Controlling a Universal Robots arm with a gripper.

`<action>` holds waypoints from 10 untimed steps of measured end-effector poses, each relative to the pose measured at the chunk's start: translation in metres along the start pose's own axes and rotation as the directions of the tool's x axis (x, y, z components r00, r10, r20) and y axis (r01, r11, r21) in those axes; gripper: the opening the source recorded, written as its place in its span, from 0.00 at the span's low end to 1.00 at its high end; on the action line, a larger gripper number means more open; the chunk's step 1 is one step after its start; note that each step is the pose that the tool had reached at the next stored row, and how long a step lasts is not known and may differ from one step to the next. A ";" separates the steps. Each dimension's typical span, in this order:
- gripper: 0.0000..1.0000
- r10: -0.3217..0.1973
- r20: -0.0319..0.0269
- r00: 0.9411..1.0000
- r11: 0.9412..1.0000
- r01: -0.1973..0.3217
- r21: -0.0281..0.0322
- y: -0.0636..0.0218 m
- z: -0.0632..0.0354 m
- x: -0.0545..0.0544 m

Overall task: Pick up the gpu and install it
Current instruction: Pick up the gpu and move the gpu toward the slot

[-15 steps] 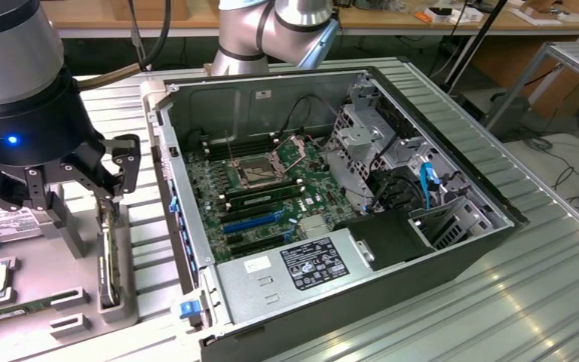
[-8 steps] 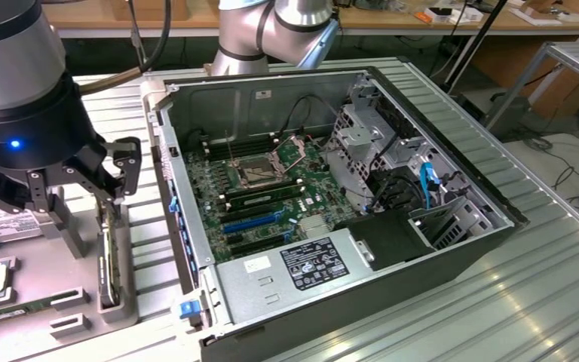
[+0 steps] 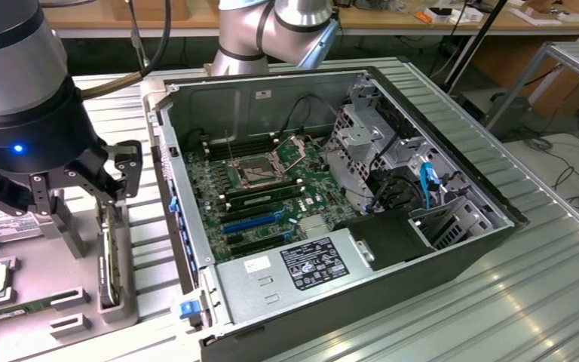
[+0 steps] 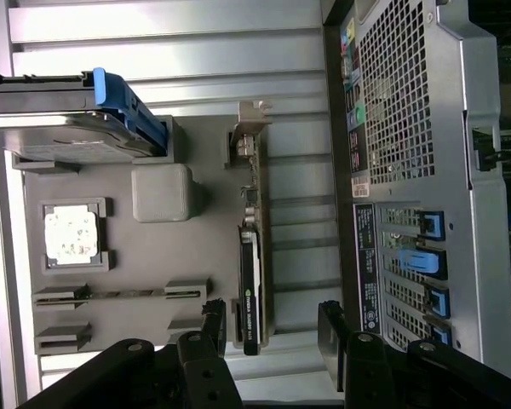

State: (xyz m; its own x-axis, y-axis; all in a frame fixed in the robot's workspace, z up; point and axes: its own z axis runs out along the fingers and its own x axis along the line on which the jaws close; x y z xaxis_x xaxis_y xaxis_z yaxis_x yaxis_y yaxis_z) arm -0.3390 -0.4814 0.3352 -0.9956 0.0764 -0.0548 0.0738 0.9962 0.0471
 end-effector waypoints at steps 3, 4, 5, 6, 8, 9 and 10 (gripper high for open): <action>0.56 0.000 0.002 1.000 1.000 0.000 0.000 -0.0001 0.0026 0.000; 0.56 0.000 0.002 1.000 1.000 0.000 0.000 -0.0001 0.0029 0.000; 0.56 0.000 0.003 1.000 1.000 0.000 0.000 -0.0001 0.0035 0.000; 0.56 0.000 0.003 1.000 1.000 0.000 0.000 -0.0002 0.0039 0.000; 0.56 0.000 0.004 1.000 1.000 0.000 0.000 -0.0002 0.0049 0.000; 0.56 0.000 0.004 1.000 1.000 0.000 0.000 -0.0002 0.0053 0.000; 0.56 0.000 0.005 1.000 1.000 0.000 0.000 -0.0003 0.0062 0.000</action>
State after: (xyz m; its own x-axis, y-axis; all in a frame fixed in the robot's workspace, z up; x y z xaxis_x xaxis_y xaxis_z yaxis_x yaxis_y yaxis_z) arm -0.3390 -0.4814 0.3290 -0.9953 0.0764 -0.0595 0.0736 0.9962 0.0475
